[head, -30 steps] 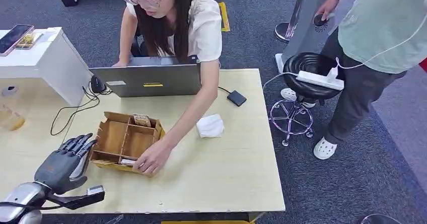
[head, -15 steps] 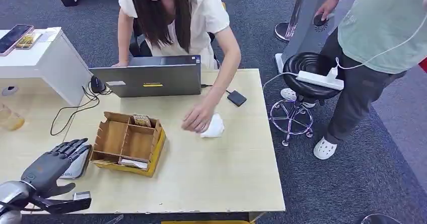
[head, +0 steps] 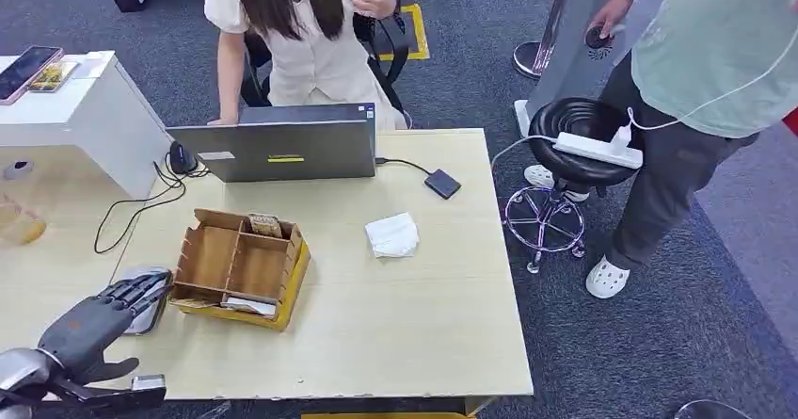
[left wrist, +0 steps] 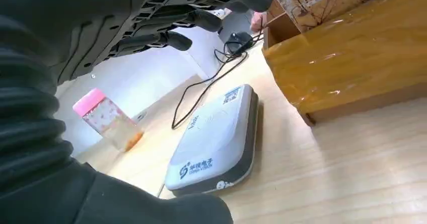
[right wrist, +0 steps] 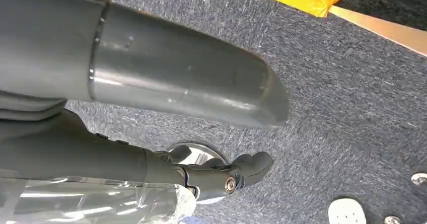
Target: Pass the card to the sensor for recognition and then transmit it.
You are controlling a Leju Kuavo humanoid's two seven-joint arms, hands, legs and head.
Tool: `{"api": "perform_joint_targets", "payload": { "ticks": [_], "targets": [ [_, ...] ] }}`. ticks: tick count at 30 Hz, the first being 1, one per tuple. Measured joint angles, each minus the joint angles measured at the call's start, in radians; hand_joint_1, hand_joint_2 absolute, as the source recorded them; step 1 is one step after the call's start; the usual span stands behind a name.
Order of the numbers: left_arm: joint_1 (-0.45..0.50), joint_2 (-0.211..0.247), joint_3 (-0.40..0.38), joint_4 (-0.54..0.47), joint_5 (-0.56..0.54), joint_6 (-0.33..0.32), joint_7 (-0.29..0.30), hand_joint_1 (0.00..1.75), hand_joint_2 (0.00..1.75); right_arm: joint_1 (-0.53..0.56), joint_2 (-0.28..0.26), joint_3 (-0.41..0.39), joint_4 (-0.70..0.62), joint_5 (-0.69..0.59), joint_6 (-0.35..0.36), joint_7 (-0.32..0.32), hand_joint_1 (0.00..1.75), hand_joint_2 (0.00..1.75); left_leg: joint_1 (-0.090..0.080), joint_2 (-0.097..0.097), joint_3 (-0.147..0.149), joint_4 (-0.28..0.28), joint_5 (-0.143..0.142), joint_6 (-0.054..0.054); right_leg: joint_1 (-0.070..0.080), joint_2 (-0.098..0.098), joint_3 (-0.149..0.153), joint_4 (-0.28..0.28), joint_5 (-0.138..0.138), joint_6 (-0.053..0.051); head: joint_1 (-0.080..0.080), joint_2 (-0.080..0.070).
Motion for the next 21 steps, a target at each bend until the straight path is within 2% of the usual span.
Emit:
{"api": "perform_joint_targets", "payload": {
  "ticks": [21],
  "targets": [
    [0.024,-0.005,-0.023,-0.043,0.074,0.018,-0.003,0.00,1.75,-0.001,-0.001,0.002,0.000,-0.003,0.000,-0.006,0.00,0.00,0.000,0.000,0.000,0.000,0.000,0.000,0.000,0.000,0.000,0.000,0.000,0.000,0.000,0.000]
  ]
}}
